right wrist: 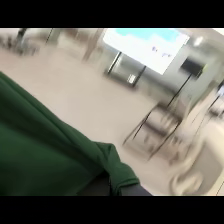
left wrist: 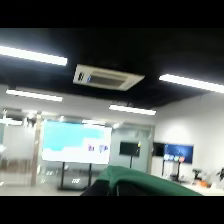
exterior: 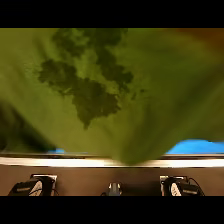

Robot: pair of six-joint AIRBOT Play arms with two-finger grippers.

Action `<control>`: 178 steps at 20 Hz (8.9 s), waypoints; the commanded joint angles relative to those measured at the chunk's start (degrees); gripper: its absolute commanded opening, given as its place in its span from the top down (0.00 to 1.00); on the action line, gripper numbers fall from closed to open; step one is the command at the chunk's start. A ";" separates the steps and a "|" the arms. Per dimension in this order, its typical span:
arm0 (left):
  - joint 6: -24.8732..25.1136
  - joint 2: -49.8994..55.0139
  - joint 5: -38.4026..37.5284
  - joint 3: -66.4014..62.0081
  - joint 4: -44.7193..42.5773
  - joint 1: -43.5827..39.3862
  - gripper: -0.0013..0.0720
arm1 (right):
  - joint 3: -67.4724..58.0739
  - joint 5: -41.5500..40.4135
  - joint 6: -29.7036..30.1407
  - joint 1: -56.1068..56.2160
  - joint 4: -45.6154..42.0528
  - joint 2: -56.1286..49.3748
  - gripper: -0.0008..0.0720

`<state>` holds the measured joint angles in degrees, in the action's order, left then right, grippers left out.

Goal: Fold the shirts.

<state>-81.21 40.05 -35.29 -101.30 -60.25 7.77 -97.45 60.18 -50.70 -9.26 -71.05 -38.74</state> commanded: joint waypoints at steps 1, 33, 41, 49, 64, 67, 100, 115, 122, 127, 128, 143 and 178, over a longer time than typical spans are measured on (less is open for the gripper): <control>-0.26 5.60 -9.42 0.44 -5.42 0.11 0.96 | 0.42 24.41 -2.62 -0.04 -5.57 -7.45 0.97; -1.07 33.22 -37.13 59.10 0.94 1.38 0.30 | 29.16 28.35 0.55 -14.75 2.29 -41.62 0.31; -3.17 35.43 -30.99 60.59 1.40 -7.45 0.40 | 33.48 25.90 0.44 -14.78 -0.81 -41.64 0.13; -5.33 34.51 -28.70 60.57 1.38 -7.69 0.96 | 37.90 22.36 3.43 -14.75 -1.40 -47.25 0.13; -5.38 27.78 -28.57 59.76 1.38 -7.72 0.96 | 38.27 22.43 6.12 -14.75 6.60 -53.27 0.97; -4.59 24.83 -28.46 54.29 1.29 -7.56 0.96 | 36.50 25.16 8.57 -14.75 7.56 -49.94 0.97; -4.70 35.89 -23.76 23.76 -11.89 -8.28 0.96 | 3.21 25.64 0.83 -5.38 -8.26 -49.62 0.97; -7.41 57.46 4.68 19.58 -3.32 -10.27 0.96 | 3.17 -9.97 -10.10 2.62 -9.01 -62.73 0.97; 5.53 52.26 -30.80 21.20 -6.16 -7.74 0.96 | 3.19 17.49 -1.49 2.62 -10.36 -61.33 0.97; 1.88 52.09 -34.80 27.15 -6.34 -8.57 0.96 | 3.19 23.50 -2.25 2.62 -10.80 -62.12 0.97; 0.04 52.09 -34.84 27.85 -6.34 -8.57 0.96 | 3.19 23.76 -2.91 2.62 -10.69 -62.27 0.97; -3.34 52.37 -40.26 26.64 -5.92 -7.37 0.95 | 2.12 23.63 -2.82 1.66 -11.61 -66.10 0.95; -6.43 20.24 -17.90 78.95 13.40 -13.16 0.78 | 42.93 20.61 1.05 -6.71 -13.68 -41.68 0.16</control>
<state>-85.01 60.05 -57.95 -22.33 -47.46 -3.81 -56.21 83.18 -49.95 -15.94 -84.84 -80.18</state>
